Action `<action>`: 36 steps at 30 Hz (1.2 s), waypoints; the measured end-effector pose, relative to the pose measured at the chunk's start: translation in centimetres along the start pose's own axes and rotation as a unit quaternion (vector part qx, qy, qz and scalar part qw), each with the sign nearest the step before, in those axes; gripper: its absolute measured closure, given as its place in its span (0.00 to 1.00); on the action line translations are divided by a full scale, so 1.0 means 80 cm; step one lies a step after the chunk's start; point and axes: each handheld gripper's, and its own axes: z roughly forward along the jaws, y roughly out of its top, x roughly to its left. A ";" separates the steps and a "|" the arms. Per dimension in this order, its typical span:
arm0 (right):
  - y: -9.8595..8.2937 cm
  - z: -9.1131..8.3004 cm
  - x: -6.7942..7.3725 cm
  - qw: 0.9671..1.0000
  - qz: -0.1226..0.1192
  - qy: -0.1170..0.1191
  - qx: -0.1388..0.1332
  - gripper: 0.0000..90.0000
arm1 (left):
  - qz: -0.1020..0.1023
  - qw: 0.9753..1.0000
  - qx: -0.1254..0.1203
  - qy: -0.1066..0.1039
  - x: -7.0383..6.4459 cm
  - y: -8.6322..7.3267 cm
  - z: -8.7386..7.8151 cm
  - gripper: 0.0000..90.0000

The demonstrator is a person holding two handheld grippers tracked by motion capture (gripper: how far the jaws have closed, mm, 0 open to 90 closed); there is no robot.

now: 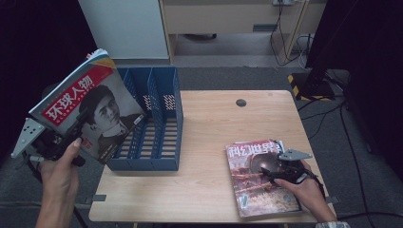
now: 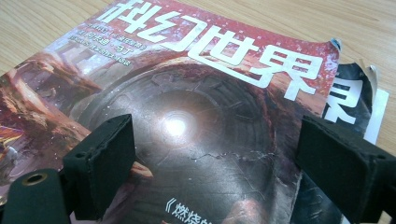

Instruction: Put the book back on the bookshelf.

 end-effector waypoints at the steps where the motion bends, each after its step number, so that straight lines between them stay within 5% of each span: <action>1: 0.000 0.000 0.000 1.000 0.000 0.000 0.001 0.13 | 0.000 1.000 -0.001 0.001 0.001 0.000 0.000 0.96; 10: 0.005 -0.014 -0.008 1.000 -0.004 -0.021 -0.016 0.18 | -0.003 1.000 -0.003 0.016 0.009 -0.002 0.001 0.96; 20: -0.005 -0.044 -0.042 0.998 0.021 -0.061 -0.025 0.51 | 0.000 1.000 -0.008 0.027 0.012 0.002 -0.006 0.96; 36: -0.015 -0.054 -0.056 0.996 0.037 -0.081 -0.016 0.50 | 0.004 0.999 -0.010 0.042 0.025 0.010 -0.029 0.96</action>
